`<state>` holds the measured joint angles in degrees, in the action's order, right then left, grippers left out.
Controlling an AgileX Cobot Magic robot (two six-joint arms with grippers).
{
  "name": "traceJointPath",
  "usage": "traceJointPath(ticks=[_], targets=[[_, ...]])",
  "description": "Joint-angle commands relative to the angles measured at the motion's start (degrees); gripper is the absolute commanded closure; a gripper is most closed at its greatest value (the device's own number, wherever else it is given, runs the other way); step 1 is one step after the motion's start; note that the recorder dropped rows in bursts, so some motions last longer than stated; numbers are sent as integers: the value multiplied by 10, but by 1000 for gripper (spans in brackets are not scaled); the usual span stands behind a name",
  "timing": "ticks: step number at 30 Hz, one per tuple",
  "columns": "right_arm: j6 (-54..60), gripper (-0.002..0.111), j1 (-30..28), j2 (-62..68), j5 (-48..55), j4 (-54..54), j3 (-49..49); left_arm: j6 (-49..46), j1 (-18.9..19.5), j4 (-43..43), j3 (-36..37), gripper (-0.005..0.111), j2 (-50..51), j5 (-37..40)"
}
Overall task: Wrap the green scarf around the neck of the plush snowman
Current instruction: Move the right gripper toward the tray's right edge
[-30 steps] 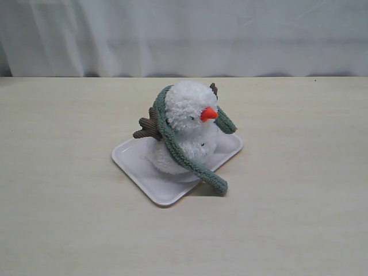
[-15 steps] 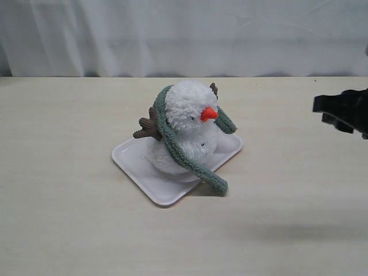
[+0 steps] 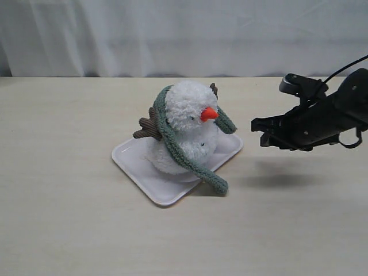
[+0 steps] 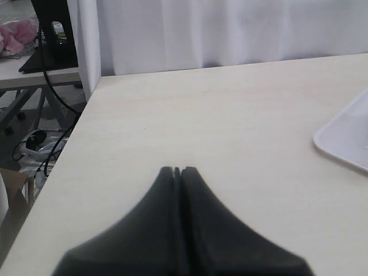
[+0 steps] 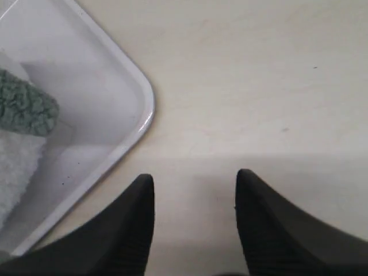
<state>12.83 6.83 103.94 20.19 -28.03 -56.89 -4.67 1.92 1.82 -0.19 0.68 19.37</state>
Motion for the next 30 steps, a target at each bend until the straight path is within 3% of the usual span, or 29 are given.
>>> traceJointPath(ticks=[1,13,30], targets=[[94,61,0,58,-1,-85,-40,0,0,4,2,107,-1,-6],[223,61,0,145,8,-193,-104,0,0,5,2,107,-1,-6],[387,62,0,167,-3,-380,-104,0,0,5,2,107,-1,-8]])
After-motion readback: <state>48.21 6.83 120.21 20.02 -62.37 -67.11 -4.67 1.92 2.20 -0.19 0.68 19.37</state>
